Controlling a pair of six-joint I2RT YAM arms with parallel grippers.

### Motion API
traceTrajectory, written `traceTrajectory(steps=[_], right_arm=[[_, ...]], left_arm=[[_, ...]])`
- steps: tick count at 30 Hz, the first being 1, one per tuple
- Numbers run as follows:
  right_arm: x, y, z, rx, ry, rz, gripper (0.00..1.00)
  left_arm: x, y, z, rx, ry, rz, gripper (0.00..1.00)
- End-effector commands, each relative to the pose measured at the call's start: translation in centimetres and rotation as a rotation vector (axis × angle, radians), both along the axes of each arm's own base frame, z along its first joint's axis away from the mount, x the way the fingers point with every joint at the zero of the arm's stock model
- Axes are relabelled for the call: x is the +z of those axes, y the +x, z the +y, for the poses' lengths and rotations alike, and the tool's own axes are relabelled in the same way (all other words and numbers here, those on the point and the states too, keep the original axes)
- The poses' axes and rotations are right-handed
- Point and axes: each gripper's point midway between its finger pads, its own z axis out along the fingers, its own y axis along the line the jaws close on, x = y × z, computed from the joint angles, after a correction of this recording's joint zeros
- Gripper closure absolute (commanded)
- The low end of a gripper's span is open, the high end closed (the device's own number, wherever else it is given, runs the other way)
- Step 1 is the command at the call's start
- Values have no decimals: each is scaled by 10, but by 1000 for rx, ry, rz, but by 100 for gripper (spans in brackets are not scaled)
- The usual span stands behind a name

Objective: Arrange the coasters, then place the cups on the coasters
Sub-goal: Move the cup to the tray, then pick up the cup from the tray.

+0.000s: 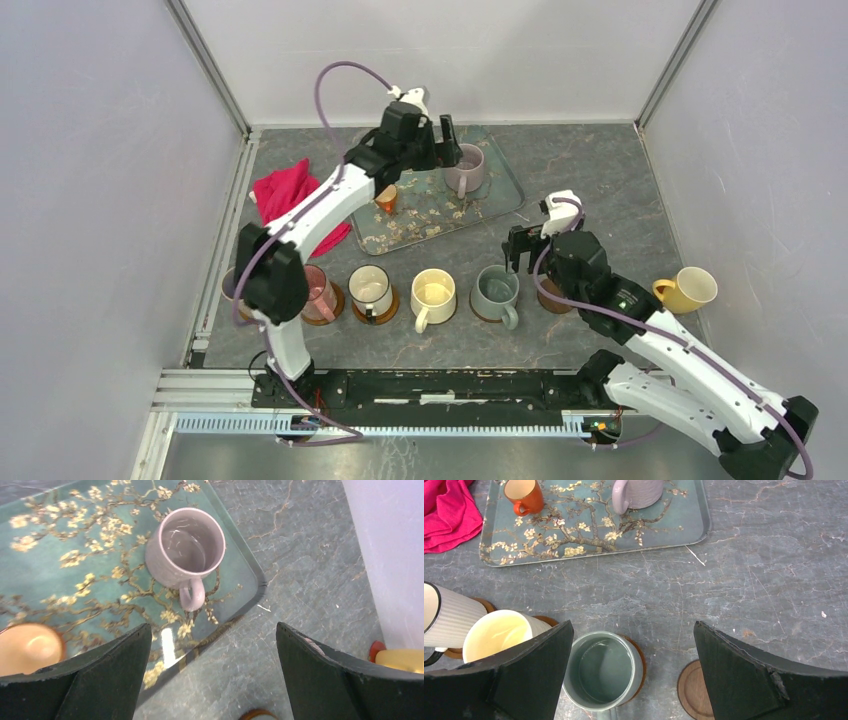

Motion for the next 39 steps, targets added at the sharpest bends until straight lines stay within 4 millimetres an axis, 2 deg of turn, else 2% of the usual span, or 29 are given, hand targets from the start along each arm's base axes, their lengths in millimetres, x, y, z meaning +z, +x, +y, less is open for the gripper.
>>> traceTrajectory(steps=[1,8,15,19,27,31,39], right_arm=[[24,16,10,-16,50,-55,2],[18,38,28,-11,46,-31,2],[13,67,41,-20,39,-16,2],[3,84,51,-16,30,8,2],[-7,129,77,-37,27,32,4],[-21,154,92,-49,-3,61,6],[-44,198,98,-107,-35,87,10]], left_arm=[[43,-25,30,82,-41,-53,0],[65,-80,69,100,-49,-89,0],[67,-127,101,78,-23,-114,0],[57,-150,113,60,-15,-122,0],[32,-180,126,15,-10,-130,0],[21,-190,128,-6,-2,-130,0],[12,-201,137,-16,4,-171,0]])
